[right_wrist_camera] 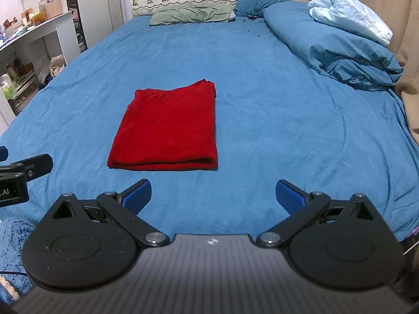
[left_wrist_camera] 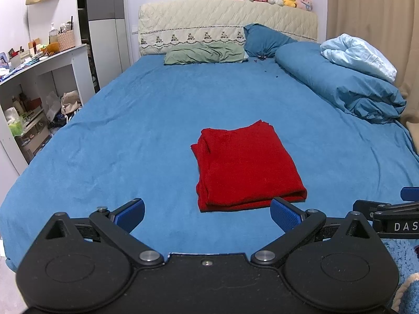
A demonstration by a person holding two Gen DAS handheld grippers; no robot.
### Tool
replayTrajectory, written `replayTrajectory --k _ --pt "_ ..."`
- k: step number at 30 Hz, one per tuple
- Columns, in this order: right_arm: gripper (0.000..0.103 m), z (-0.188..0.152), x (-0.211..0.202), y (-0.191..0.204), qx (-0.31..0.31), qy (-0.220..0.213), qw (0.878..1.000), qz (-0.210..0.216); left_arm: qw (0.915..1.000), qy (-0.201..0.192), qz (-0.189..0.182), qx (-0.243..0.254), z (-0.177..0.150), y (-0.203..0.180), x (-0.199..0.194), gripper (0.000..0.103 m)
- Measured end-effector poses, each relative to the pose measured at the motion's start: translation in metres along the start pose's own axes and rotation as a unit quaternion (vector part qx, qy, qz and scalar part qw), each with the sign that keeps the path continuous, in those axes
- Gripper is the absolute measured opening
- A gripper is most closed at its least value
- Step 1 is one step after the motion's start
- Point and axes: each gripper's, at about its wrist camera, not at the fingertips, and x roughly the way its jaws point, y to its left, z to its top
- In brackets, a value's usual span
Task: Fold small clothes
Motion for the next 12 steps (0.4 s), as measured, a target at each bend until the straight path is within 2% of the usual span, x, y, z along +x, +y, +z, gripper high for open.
replayTrajectory --k 12 --pt "0.103 0.0002 0.0009 0.0004 0.0 0.0 1.0 0.001 1.0 0.002 0.008 0.002 -0.0006 0.0009 0.0036 0.103"
